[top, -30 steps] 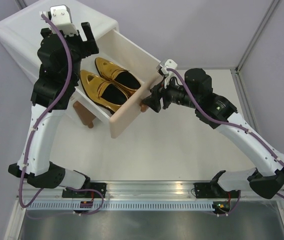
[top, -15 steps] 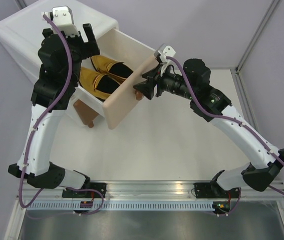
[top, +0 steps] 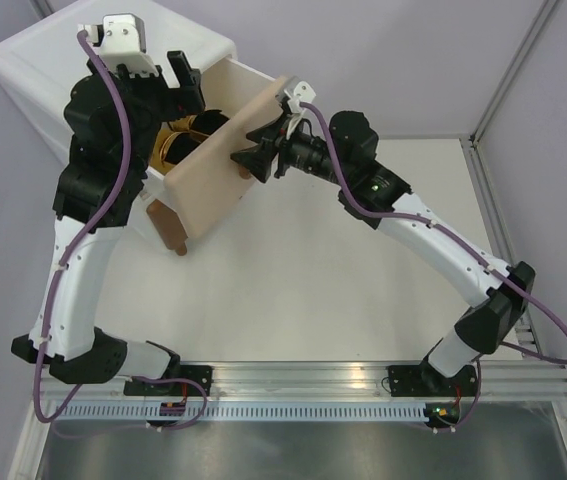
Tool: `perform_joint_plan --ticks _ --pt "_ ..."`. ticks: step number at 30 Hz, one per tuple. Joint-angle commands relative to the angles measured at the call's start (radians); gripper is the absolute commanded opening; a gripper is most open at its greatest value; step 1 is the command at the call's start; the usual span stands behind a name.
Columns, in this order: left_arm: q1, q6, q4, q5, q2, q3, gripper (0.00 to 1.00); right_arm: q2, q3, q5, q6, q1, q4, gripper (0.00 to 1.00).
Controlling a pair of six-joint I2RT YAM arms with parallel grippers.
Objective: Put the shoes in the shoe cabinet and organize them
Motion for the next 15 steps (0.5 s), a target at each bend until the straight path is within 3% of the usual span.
perform_joint_plan --ticks 1,8,15 --pt "0.004 -0.037 0.000 0.098 -0.046 -0.005 0.95 0.071 0.043 0.007 0.038 0.013 0.179 0.63" --pt "0.004 -0.025 0.000 0.238 -0.084 -0.044 0.97 0.167 0.162 0.102 0.022 0.022 0.238 0.66" --pt "0.004 -0.035 0.002 0.361 -0.112 -0.085 0.97 0.066 0.141 0.237 -0.049 0.004 0.196 0.70"
